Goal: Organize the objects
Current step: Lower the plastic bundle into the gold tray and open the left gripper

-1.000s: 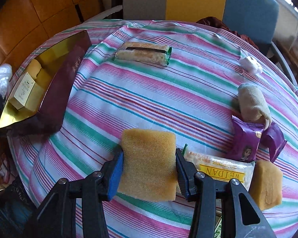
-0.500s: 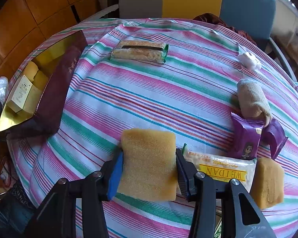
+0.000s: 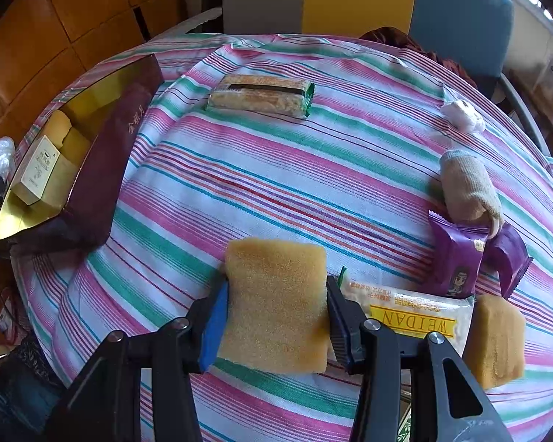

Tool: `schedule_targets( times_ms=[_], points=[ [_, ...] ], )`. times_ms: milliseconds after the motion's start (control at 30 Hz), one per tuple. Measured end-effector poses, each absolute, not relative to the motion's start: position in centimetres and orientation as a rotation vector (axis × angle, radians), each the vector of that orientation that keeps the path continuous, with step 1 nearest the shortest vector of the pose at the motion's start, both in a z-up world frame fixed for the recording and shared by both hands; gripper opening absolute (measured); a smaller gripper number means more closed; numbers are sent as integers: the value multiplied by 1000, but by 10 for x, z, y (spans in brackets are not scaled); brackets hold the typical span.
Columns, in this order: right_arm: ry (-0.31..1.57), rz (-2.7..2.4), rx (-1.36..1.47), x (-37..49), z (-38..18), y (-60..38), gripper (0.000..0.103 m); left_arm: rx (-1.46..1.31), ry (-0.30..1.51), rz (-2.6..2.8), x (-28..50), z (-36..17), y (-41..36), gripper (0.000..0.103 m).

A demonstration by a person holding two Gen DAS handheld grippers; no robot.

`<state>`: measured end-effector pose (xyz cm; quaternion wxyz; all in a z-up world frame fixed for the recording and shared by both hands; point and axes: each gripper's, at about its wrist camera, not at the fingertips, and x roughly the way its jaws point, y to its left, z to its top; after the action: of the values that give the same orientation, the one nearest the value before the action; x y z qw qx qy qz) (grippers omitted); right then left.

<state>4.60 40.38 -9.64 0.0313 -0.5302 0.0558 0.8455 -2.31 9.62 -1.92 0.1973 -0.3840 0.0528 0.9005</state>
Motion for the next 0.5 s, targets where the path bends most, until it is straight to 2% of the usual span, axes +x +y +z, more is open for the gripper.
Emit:
schedule_targets(
  times_ms=[233,500],
  points=[
    [160,2605,-1632,46,-96,403,49,-1147,35,2571,-39,-29,29,34],
    [145,2607,-1632,46,-96,402,49,-1225,113,2526,-49,-55,30,38]
  ],
)
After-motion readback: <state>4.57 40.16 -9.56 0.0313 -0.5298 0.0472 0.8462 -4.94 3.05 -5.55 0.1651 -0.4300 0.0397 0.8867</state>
